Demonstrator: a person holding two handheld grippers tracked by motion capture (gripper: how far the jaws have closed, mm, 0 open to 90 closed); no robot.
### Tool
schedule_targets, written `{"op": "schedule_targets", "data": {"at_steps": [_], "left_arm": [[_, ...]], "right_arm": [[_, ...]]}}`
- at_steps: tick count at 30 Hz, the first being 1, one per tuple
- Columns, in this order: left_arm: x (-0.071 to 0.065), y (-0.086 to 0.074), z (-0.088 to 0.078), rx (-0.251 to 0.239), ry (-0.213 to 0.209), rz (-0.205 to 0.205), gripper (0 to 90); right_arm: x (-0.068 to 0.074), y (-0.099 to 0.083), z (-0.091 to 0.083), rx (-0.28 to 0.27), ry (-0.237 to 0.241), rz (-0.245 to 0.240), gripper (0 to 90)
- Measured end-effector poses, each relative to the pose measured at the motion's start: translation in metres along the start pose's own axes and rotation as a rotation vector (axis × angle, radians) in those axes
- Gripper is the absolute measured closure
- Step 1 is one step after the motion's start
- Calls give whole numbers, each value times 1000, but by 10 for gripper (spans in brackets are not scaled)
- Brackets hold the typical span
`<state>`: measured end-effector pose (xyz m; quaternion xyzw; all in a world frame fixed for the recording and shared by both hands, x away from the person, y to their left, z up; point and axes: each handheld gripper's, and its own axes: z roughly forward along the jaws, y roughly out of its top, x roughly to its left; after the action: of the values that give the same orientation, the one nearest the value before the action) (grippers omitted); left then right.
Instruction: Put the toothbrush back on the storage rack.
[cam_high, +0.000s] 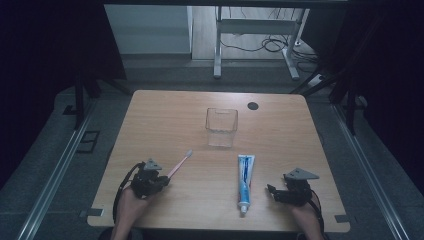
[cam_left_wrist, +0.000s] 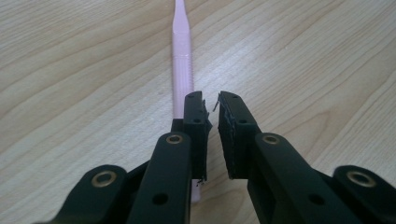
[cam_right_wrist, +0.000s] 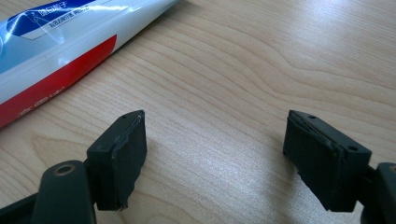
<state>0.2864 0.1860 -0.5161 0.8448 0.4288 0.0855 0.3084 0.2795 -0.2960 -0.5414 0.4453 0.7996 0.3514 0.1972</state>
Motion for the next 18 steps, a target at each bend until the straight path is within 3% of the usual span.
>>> {"op": "schedule_targets", "data": {"at_steps": [12,18], "left_arm": [[17,30,3,145,-16,18,730],[20,50,13,252,-18,43,713]], "right_arm": [[1,1,1,3,-2,4,203],[1,1,1,3,-2,4,204]]}}
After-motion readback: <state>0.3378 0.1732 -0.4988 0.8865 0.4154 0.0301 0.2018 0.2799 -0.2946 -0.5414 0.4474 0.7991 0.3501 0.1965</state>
